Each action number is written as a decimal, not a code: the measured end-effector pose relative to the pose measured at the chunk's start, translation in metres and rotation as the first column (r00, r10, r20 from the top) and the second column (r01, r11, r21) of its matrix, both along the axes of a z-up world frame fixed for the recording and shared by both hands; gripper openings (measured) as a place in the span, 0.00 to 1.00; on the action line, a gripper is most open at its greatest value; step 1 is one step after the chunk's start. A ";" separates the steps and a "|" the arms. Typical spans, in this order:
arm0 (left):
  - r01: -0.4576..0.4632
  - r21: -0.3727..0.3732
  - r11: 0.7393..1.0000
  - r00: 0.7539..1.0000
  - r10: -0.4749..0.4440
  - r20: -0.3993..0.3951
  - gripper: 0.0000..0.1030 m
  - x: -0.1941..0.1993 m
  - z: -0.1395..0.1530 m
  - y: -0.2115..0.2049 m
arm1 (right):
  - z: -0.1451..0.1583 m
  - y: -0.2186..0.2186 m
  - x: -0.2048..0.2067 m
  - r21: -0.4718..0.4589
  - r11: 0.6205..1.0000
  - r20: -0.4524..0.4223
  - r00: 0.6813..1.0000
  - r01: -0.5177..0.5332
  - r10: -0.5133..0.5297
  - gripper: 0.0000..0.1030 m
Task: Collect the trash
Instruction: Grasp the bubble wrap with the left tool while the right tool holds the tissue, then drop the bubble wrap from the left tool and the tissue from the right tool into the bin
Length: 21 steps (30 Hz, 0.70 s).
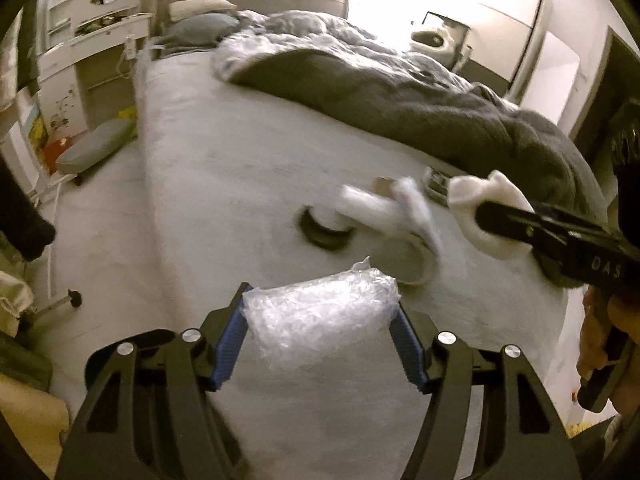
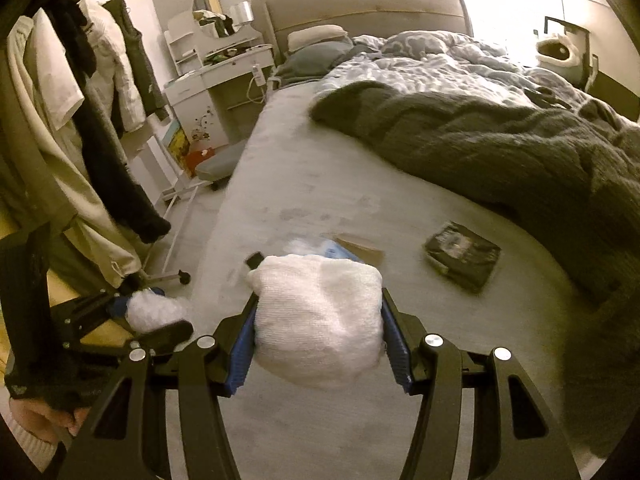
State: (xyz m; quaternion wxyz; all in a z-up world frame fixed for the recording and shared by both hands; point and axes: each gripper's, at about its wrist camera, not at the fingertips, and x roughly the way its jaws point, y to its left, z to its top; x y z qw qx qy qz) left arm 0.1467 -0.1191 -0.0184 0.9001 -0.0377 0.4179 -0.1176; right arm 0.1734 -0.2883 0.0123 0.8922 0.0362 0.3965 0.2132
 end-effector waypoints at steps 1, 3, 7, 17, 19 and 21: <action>-0.013 -0.004 1.000 1.000 0.013 0.004 0.66 -0.001 0.001 0.010 | 0.002 0.006 0.000 0.000 1.000 0.001 1.000 -0.007 0.007 0.55; -0.036 -0.010 0.999 0.999 0.036 0.010 0.66 -0.001 0.003 0.028 | 0.005 0.019 -0.001 0.003 1.000 0.005 1.000 -0.019 0.019 0.55; -0.080 -0.017 0.997 0.997 0.080 0.005 0.66 -0.002 0.001 0.057 | 0.010 0.044 -0.003 -0.002 0.999 0.014 0.999 -0.050 0.051 0.55; -0.141 -0.004 0.990 0.989 0.141 -0.044 0.67 -0.013 -0.030 0.110 | 0.020 0.092 -0.005 0.020 0.994 0.019 0.994 -0.104 0.104 0.55; -0.160 -0.001 0.987 0.985 0.159 -0.071 0.66 -0.013 -0.043 0.118 | 0.022 0.102 -0.006 0.022 0.993 0.020 0.993 -0.118 0.117 0.55; -0.176 -0.001 0.984 0.979 0.175 -0.102 0.66 -0.013 -0.057 0.126 | 0.023 0.112 -0.007 0.022 0.991 0.020 0.991 -0.130 0.129 0.55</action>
